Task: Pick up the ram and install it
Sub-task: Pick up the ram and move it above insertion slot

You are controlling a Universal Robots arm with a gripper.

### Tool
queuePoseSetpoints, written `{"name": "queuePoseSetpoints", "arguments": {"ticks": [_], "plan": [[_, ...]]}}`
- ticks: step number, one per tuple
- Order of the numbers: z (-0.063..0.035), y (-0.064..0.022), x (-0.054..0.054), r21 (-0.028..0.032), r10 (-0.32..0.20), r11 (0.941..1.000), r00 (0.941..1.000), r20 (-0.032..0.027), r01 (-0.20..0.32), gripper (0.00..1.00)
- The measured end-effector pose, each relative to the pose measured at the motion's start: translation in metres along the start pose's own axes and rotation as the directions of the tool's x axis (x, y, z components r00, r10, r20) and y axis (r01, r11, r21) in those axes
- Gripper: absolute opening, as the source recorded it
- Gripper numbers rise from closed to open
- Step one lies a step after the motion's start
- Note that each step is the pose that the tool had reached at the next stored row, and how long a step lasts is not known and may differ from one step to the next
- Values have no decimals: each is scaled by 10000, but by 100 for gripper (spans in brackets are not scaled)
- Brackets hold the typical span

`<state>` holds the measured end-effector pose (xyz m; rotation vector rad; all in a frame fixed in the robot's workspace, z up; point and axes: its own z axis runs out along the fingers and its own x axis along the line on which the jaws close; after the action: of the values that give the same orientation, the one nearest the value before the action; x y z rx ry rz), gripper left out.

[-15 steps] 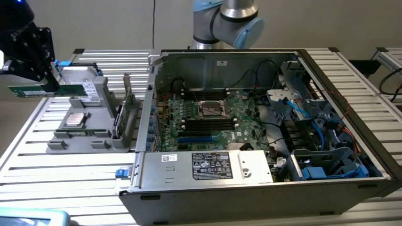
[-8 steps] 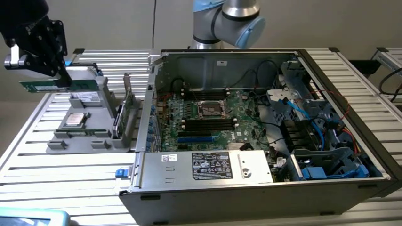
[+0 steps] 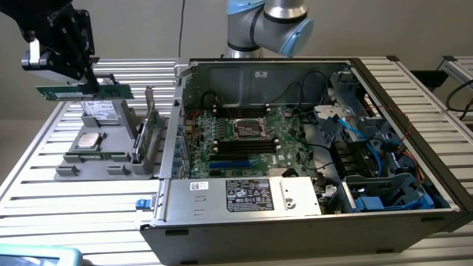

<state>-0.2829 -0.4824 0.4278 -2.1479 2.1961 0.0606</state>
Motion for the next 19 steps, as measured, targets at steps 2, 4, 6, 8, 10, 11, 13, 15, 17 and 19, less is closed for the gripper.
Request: {"name": "queuePoseSetpoints", "arguments": {"ticks": [2,4,6,8,10,11,13,15,17,19], "plan": [[-38,-72,11,-1,1,10000,10000,70,-1,14],[-72,-144,21,-3,3,10000,9999,149,-3,14],[-103,-217,29,-5,5,10000,9998,220,-5,14],[-131,-290,38,-6,6,10000,9996,274,-5,14],[-154,-363,49,-11,7,10000,9995,316,-7,14],[-160,-402,55,-13,8,10000,9994,334,-7,14],[-164,-488,61,-17,8,10000,9993,378,-8,14],[-163,-578,64,-19,11,10000,9990,444,-10,14],[-163,-668,66,-21,11,10000,9987,512,-10,14],[-161,-759,67,-23,15,10000,9982,599,-14,14]]}}
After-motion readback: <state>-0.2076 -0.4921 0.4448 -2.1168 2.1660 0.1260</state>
